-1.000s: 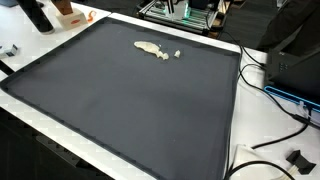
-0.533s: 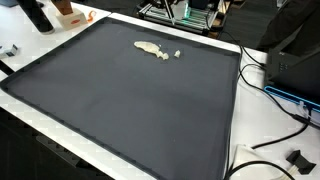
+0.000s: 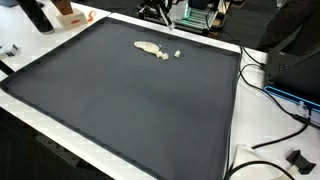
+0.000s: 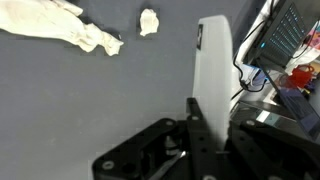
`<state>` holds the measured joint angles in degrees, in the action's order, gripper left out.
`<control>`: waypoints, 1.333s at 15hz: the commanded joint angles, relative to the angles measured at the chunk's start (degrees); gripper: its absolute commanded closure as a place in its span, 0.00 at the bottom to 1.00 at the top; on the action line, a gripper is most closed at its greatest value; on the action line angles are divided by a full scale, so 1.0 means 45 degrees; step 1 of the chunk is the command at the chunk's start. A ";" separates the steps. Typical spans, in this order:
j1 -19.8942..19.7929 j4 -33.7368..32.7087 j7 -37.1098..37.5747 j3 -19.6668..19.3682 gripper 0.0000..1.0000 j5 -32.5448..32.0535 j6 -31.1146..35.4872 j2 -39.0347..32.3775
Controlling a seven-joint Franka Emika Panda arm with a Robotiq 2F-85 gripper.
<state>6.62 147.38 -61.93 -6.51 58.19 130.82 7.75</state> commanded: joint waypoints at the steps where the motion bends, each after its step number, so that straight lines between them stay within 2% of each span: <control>1: -0.0751 -0.0026 -0.0557 0.0155 0.99 0.1068 -0.0500 -0.0660; 12: -0.2176 -0.0032 -0.0838 0.0035 0.99 0.3532 -0.0982 -0.2065; 20: -0.2503 -0.0009 -0.0293 0.0072 0.99 0.4892 -0.0317 -0.2575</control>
<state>-4.11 147.20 -64.17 -6.46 77.39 127.94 -3.06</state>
